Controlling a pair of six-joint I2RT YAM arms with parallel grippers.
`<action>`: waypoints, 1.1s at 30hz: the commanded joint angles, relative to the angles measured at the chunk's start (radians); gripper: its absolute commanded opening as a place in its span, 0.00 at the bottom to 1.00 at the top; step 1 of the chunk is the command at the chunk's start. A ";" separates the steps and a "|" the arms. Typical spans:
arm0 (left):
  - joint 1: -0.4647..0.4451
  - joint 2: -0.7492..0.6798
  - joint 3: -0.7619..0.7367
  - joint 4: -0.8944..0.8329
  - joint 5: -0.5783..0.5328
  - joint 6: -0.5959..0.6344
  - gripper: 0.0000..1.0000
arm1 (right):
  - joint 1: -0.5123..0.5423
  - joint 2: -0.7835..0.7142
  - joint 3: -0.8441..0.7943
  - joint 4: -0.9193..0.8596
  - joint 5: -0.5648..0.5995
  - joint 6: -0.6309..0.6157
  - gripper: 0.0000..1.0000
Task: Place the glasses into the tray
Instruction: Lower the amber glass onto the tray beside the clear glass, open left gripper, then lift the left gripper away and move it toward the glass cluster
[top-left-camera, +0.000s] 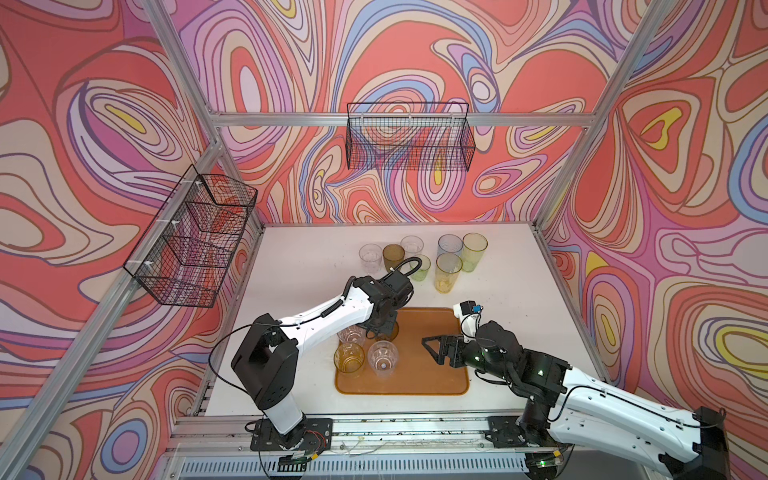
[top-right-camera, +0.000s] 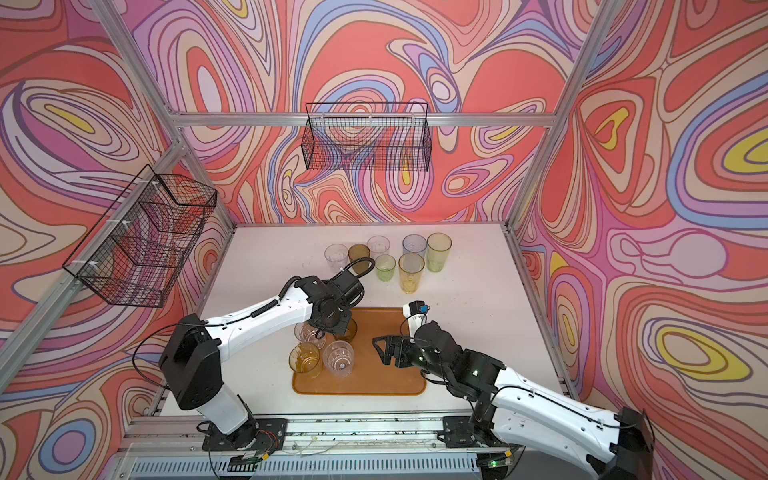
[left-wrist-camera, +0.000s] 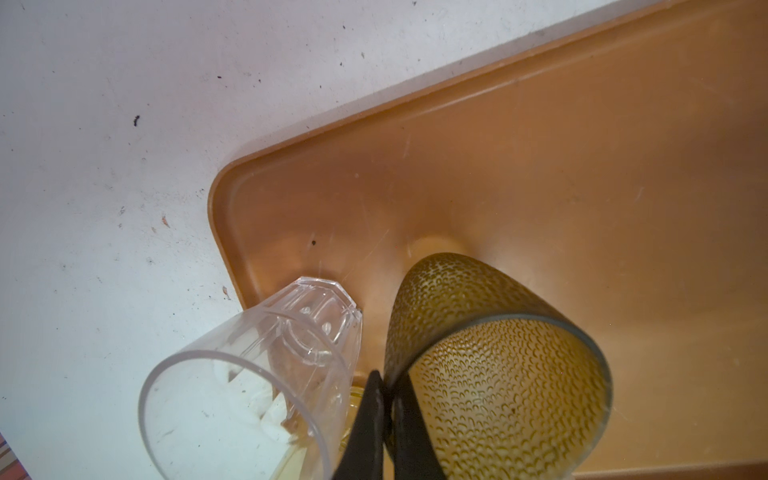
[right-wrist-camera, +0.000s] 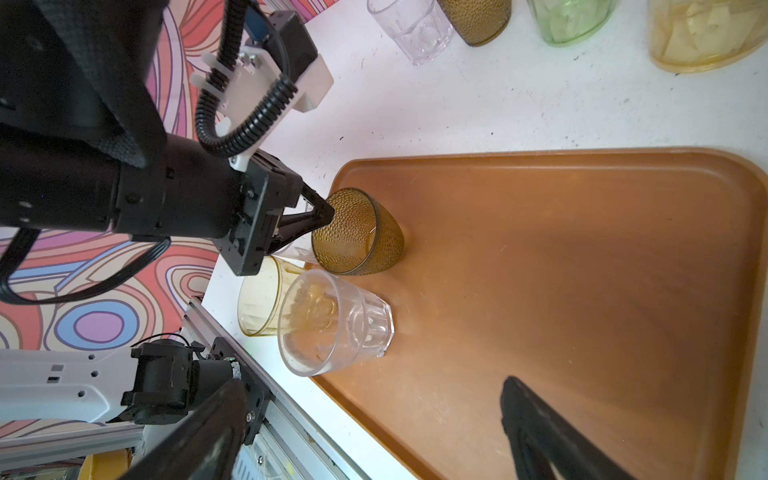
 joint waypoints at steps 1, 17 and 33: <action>-0.003 0.009 -0.017 -0.011 -0.009 0.011 0.02 | -0.005 0.002 -0.005 0.009 0.016 0.008 0.98; -0.003 -0.023 -0.017 -0.014 -0.033 0.015 0.36 | -0.005 -0.011 -0.016 0.001 0.021 0.022 0.98; 0.009 -0.065 0.074 0.010 -0.090 0.044 0.82 | -0.005 -0.029 0.011 -0.041 0.035 0.018 0.98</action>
